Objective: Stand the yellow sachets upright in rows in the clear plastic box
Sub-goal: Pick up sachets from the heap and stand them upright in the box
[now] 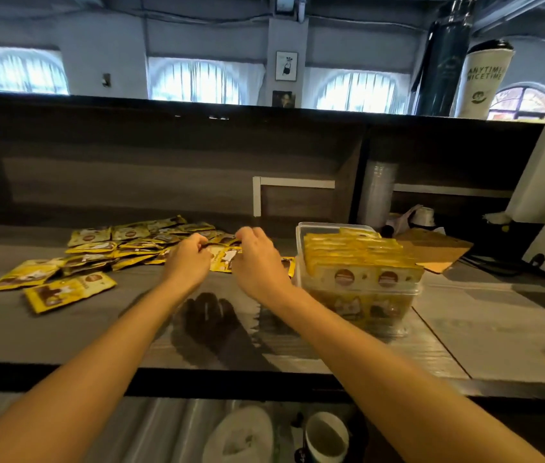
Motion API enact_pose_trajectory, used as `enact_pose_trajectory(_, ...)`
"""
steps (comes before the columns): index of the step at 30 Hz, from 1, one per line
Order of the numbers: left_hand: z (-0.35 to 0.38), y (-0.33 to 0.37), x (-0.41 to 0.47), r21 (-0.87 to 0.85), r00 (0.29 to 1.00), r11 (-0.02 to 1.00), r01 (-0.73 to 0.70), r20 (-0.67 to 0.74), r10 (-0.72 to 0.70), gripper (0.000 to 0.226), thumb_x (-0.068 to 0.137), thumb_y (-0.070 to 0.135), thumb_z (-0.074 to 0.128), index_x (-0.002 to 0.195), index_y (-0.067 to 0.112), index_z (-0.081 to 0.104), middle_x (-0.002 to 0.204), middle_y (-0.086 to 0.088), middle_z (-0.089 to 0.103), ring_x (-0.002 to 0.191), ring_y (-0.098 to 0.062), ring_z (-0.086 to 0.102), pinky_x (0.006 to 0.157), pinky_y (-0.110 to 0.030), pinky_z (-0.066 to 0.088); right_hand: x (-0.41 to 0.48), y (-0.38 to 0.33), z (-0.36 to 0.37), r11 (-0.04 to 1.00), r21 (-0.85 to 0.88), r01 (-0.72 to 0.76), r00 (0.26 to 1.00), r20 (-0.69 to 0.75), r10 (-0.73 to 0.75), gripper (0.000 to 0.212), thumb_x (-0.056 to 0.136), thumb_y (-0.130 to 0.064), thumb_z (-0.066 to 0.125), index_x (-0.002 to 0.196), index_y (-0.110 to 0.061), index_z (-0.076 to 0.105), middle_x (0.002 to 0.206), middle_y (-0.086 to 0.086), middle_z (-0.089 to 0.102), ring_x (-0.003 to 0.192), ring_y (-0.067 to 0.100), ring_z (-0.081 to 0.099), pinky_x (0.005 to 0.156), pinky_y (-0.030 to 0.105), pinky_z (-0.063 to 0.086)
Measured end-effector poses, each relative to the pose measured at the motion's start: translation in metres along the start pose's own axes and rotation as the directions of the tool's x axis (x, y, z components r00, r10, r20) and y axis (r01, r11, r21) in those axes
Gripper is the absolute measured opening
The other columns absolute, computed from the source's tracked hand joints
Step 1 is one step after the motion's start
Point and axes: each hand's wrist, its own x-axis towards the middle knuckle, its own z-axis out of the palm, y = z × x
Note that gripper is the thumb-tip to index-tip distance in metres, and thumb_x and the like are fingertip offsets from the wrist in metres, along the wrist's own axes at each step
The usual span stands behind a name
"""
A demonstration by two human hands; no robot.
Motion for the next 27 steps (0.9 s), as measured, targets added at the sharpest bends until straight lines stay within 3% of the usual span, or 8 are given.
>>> enact_pose_trajectory(4, 0.019, -0.023, 0.001, 0.149, 0.988, 0.988, -0.050, 0.149, 0.027, 0.047, 0.093, 0.003, 0.036, 0.139, 0.009, 0.040, 0.144, -0.017, 0.040, 0.133, -0.031, 0.036, 0.107, -0.036, 0.032, 0.004, 0.020, 0.038, 0.961, -0.168, -0.220, 0.968, 0.086, 0.236, 0.048, 0.091, -0.013, 0.049, 0.136, -0.003, 0.035, 0.143, 0.013, 0.035, 0.134, 0.028, 0.031, 0.110, 0.038, 0.030)
enact_pose_trajectory(6, 0.025, -0.026, -0.001, 0.267, 0.974, 0.962, -0.067, 0.226, 0.005, 0.054, 0.095, 0.006, 0.032, 0.147, 0.016, 0.025, 0.154, -0.012, 0.022, 0.143, -0.027, 0.017, 0.114, -0.039, 0.020, 0.007, 0.026, 0.045, 0.911, -0.310, -0.273, 0.948, 0.078, 0.310, 0.055, 0.094, -0.017, 0.044, 0.142, 0.000, 0.025, 0.150, 0.017, 0.024, 0.141, 0.029, 0.019, 0.116, 0.040, 0.020)
enact_pose_trajectory(9, 0.033, -0.026, 0.000, 0.369, 0.946, 0.920, -0.128, 0.323, 0.002, 0.053, 0.100, 0.017, 0.025, 0.150, 0.023, 0.008, 0.159, 0.000, 0.000, 0.146, -0.020, -0.008, 0.118, -0.046, 0.004, 0.014, 0.031, 0.049, 0.864, -0.388, -0.321, 0.917, 0.100, 0.385, 0.064, 0.097, -0.022, 0.039, 0.148, 0.000, 0.008, 0.158, 0.016, 0.004, 0.147, 0.029, 0.000, 0.119, 0.044, 0.002)
enact_pose_trajectory(13, 0.039, -0.027, 0.003, 0.427, 0.884, 0.865, -0.264, 0.466, 0.039, 0.049, 0.101, 0.027, 0.019, 0.149, 0.026, 0.012, 0.159, 0.000, 0.003, 0.147, -0.017, 0.001, 0.118, -0.051, 0.001, 0.019, 0.038, 0.051, 0.841, -0.417, -0.345, 0.905, 0.089, 0.416, 0.051, 0.096, -0.026, 0.039, 0.140, -0.002, 0.032, 0.149, 0.019, 0.029, 0.140, 0.033, 0.024, 0.116, 0.042, 0.016)
enact_pose_trajectory(16, 0.034, -0.029, -0.001, 0.432, 0.920, 0.864, -0.258, 0.382, 0.084, 0.043, 0.099, 0.026, 0.026, 0.140, 0.022, 0.038, 0.150, -0.006, 0.033, 0.137, -0.025, 0.031, 0.113, -0.051, 0.021, 0.015, 0.038, 0.045, 0.865, -0.429, -0.261, 0.950, 0.044, 0.308, 0.037, 0.094, -0.025, 0.041, 0.124, -0.006, 0.050, 0.133, 0.016, 0.049, 0.126, 0.032, 0.042, 0.108, 0.042, 0.026)
enact_pose_trajectory(19, 0.023, -0.031, -0.007, 0.413, 0.970, 0.890, -0.193, 0.215, 0.111, 0.031, 0.096, 0.023, 0.034, 0.111, 0.011, 0.059, 0.120, -0.014, 0.059, 0.110, -0.033, 0.053, 0.093, -0.042, 0.041, 0.009, 0.035, 0.040, 0.902, -0.390, -0.184, 0.977, 0.031, 0.213, 0.034, 0.093, -0.021, 0.042, 0.120, -0.003, 0.054, 0.128, 0.016, 0.052, 0.121, 0.032, 0.045, 0.100, 0.039, 0.035)
enact_pose_trajectory(23, 0.014, -0.030, -0.012, 0.421, 0.992, 0.898, -0.128, 0.069, 0.109, 0.030, 0.095, 0.022, 0.039, 0.092, 0.001, 0.059, 0.100, -0.020, 0.060, 0.097, -0.038, 0.055, 0.079, -0.040, 0.043, 0.006, 0.032, 0.035, 0.947, -0.271, -0.173, 0.982, 0.028, 0.187, 0.027, 0.092, -0.012, 0.045, 0.114, -0.001, 0.057, 0.122, 0.015, 0.055, 0.114, 0.031, 0.051, 0.087, 0.034, 0.044)
enact_pose_trajectory(27, 0.010, -0.035, -0.009, 0.380, 0.993, 0.922, -0.073, -0.056, 0.102, 0.029, 0.094, 0.023, 0.047, 0.086, -0.002, 0.059, 0.090, -0.022, 0.060, 0.091, -0.040, 0.058, 0.069, -0.041, 0.043, 0.005, 0.037, 0.038, 0.939, -0.271, -0.212, 0.974, 0.025, 0.227, 0.033, 0.094, -0.020, 0.044, 0.123, -0.005, 0.049, 0.132, 0.015, 0.045, 0.123, 0.030, 0.041, 0.099, 0.035, 0.036)
